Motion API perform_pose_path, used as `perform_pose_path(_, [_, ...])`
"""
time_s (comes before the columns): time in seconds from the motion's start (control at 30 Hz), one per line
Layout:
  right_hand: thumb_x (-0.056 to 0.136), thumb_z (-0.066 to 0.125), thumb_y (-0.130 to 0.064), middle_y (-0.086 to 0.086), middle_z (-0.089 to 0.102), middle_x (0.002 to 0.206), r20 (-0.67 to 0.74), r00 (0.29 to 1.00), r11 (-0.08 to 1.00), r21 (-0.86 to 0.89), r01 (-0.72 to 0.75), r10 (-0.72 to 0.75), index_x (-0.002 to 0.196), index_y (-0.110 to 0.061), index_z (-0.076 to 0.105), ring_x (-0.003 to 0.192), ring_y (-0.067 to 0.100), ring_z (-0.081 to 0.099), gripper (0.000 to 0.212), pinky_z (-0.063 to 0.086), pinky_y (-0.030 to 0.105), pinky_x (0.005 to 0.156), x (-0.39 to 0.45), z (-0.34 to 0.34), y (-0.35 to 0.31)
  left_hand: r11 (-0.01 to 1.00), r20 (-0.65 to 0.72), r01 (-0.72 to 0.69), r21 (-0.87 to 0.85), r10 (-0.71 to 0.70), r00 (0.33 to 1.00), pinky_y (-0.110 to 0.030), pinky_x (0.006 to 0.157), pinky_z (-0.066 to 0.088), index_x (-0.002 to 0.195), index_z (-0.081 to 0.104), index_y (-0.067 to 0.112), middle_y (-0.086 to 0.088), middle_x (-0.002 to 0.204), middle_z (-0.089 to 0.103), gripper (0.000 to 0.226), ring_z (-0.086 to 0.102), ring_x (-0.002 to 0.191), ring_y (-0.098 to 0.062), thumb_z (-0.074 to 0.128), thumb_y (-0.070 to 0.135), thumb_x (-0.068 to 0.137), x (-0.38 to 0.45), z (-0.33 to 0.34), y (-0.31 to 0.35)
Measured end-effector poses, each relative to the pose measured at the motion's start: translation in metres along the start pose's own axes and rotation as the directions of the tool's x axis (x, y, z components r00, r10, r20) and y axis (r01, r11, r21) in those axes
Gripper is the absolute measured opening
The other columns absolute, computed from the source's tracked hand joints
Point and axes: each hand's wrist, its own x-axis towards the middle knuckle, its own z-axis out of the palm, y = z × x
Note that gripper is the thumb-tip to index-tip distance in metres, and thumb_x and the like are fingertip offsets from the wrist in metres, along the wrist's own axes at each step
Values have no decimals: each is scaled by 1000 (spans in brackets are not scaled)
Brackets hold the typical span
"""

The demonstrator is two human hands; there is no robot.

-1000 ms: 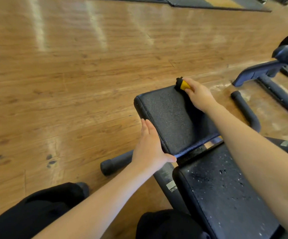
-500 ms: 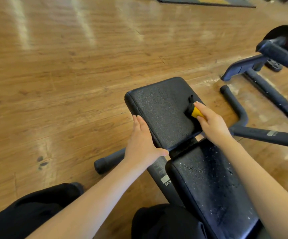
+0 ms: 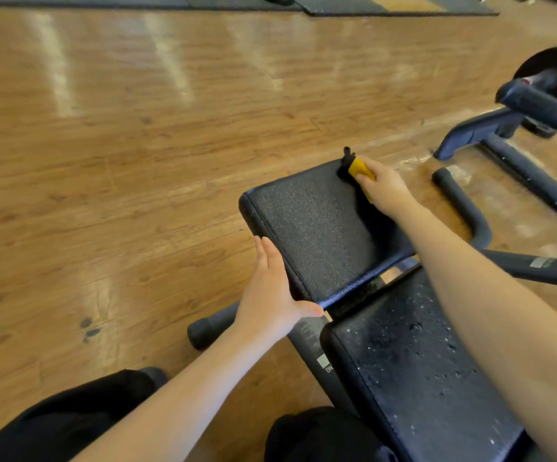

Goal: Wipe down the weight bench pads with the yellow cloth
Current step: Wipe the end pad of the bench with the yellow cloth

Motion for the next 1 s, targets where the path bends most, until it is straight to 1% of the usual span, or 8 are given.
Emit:
perform_pose_path(0.17, [93,49,-16,6,52,133,-6,997,997,-15,-71,71,136,-22,42,124,24,46,44,33,27,92,-69,-16,35,1000,-8,8,1,-8,1000,-33,113,21,144,-23,10,-4,153,-26,133,1,145,-19,80,40,67,-1,-1,2])
perform_pose_path(0.3, [93,49,-15,2,43,142,-10,1000,997,-79,-18,17,140,-21,36,130,21,40,49,29,26,101,-101,-21,59,999,-38,7,-36,-8,999,-33,115,17,145,-21,9,-4,155,-22,132,-1,145,-18,82,37,66,-2,1,3])
perform_pose_path(0.5, [96,43,-20,16,55,126,-6,990,989,-54,-141,141,131,-10,46,114,31,50,37,38,36,91,-49,-17,39,998,-41,-16,-68,13,999,-32,114,18,145,-22,12,-1,155,-23,131,-3,145,-15,81,38,67,-3,3,-1])
perform_pose_path(0.63, [96,42,-19,14,57,108,18,990,989,51,-139,139,117,-5,55,101,24,51,28,33,28,74,-15,-13,19,997,-17,-4,-75,3,1000,-29,114,15,144,-24,13,-2,154,-25,132,-4,145,-15,81,36,67,0,3,0])
perform_pose_path(0.73, [97,40,-22,6,51,96,52,980,955,219,-198,191,104,-11,54,90,16,45,18,33,27,63,-18,-14,16,998,-16,-3,-68,2,1000,-25,112,16,144,-24,12,-1,153,-26,132,-3,144,-15,81,34,67,1,3,2])
perform_pose_path(0.8, [97,40,-24,6,52,95,86,973,940,255,-228,213,106,-9,55,89,17,47,23,37,27,64,-29,-17,25,998,-14,2,-64,-3,1000,-25,111,16,144,-24,12,-1,153,-26,132,-3,144,-14,81,34,67,0,2,3])
perform_pose_path(0.9, [96,43,-26,10,54,92,124,953,908,293,-301,276,108,2,56,85,21,50,33,43,37,76,-55,-26,52,998,-14,7,-66,-7,1000,-27,111,19,144,-24,13,1,154,-25,132,0,145,-15,82,34,67,-1,2,3])
perform_pose_path(1.0, [97,42,-26,10,54,92,149,945,923,218,-318,291,103,1,58,83,20,49,32,38,32,73,-80,-32,76,998,-19,12,-68,-13,1000,-28,111,20,145,-23,14,2,154,-24,132,2,145,-15,81,34,67,-1,2,3])
